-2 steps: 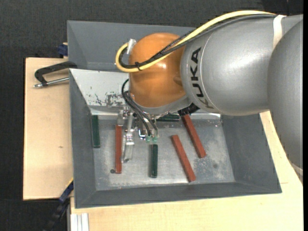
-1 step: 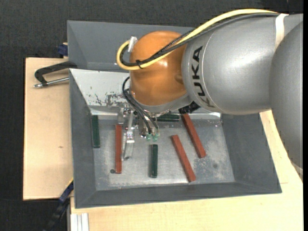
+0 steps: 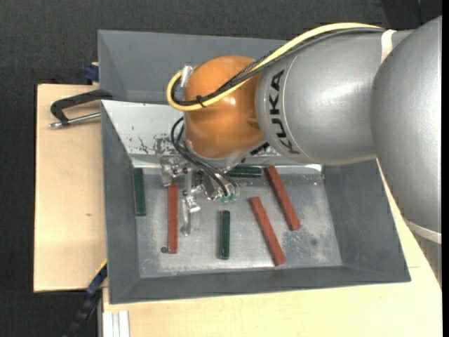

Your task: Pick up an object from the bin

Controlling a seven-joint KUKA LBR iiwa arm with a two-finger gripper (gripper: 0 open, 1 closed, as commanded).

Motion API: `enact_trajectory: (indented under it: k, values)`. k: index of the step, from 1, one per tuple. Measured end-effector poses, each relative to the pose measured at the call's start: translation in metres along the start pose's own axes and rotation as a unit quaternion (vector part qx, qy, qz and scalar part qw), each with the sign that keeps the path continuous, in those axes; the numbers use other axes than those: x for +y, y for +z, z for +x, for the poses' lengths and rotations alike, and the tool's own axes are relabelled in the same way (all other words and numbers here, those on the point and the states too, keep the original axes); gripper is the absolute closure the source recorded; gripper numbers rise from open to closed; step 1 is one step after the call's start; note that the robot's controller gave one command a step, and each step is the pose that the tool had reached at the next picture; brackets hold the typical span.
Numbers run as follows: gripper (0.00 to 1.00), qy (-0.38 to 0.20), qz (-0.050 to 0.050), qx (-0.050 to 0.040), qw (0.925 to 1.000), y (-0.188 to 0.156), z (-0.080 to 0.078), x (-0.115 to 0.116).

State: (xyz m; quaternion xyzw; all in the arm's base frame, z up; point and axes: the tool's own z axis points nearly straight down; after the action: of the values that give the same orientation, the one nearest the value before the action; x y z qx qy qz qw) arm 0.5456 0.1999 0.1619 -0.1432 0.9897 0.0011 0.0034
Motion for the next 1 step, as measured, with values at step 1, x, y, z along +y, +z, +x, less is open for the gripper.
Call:
enact_trajectory:
  k: [1]
  values:
    - [0.00, -0.218, -0.001, 0.0022, 0.9760, 0.0227, -0.0041, -0.0009]
